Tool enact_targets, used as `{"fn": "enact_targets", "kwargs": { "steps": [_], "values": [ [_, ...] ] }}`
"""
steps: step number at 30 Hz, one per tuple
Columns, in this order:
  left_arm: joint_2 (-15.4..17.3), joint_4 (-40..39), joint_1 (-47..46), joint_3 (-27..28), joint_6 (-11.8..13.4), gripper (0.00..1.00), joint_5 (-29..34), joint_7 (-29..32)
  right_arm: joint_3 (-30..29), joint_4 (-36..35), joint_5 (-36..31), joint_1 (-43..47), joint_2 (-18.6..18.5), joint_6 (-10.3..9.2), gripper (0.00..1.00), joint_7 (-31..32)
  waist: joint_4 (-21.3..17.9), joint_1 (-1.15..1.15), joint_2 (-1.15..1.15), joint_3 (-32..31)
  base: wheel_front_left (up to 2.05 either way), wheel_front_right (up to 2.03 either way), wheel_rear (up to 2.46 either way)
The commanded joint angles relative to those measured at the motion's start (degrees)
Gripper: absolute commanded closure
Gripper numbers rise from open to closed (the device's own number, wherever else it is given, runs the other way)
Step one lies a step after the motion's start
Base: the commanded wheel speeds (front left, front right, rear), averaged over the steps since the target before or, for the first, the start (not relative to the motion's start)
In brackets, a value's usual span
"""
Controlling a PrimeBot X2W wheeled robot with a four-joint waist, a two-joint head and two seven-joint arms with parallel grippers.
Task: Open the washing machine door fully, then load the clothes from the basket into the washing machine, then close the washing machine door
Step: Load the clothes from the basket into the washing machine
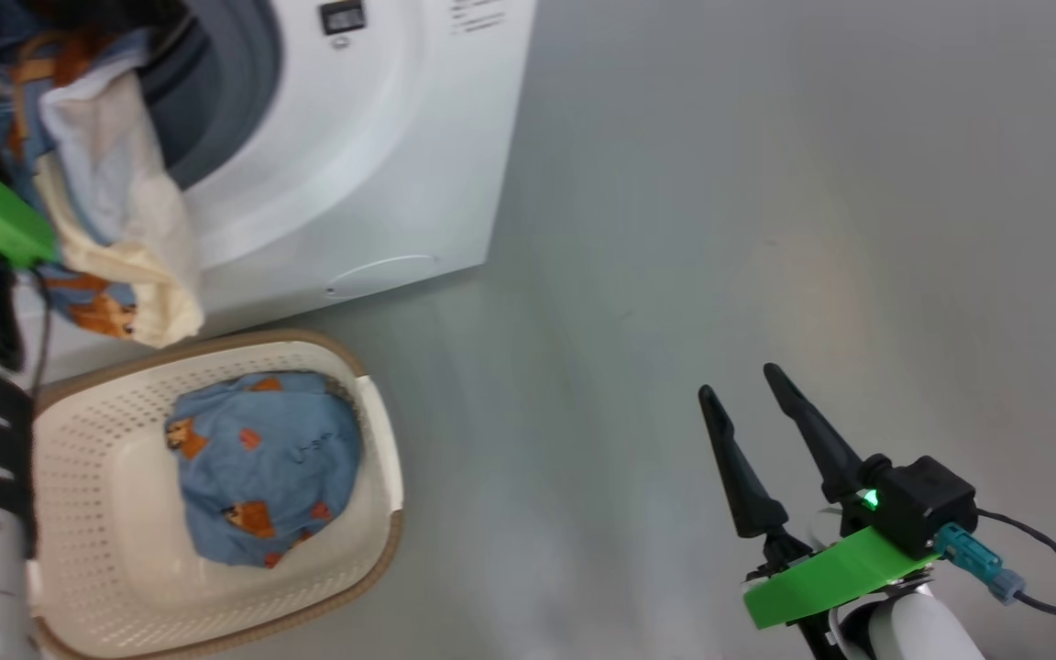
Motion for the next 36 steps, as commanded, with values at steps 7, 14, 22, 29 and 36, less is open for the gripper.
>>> {"fn": "enact_targets", "kwargs": {
  "steps": [7,14,22,29,36],
  "values": [
    [-0.9,-7.6,8.1,-1.4,-2.1,0.00,-0.6,-0.3,-0.9,-1.3,-2.1,-0.8,-0.4,0.09,0.00,-0.3,5.8,0.00,0.00,-1.5,0.00,0.00,0.00],
    [-2.1,-15.7,16.9,-2.5,-3.0,0.00,-1.3,-0.3,-2.2,-1.5,-3.4,-1.0,-0.4,0.09,0.00,-0.3,8.5,0.00,0.00,-1.3,0.00,0.00,0.00],
    [-3.5,-23.2,26.7,-2.2,-3.2,0.00,-3.0,-0.3,-2.4,-1.4,-3.7,-0.8,-0.4,0.09,0.00,-0.3,10.0,0.00,0.00,-1.5,0.00,0.00,0.00],
    [-4.1,-32.8,36.3,-1.4,-2.8,0.00,-4.7,0.2,-2.4,-1.4,-3.6,-0.8,-0.4,0.09,0.00,-0.3,10.7,0.00,0.00,-1.5,0.00,0.00,0.00],
    [-4.1,-42.3,44.2,-0.6,-2.0,0.00,-5.9,2.0,-3.0,-1.6,-3.9,-0.6,-0.4,0.09,0.00,-0.3,11.1,0.00,0.00,-1.2,0.00,0.00,0.00]
  ]
}}
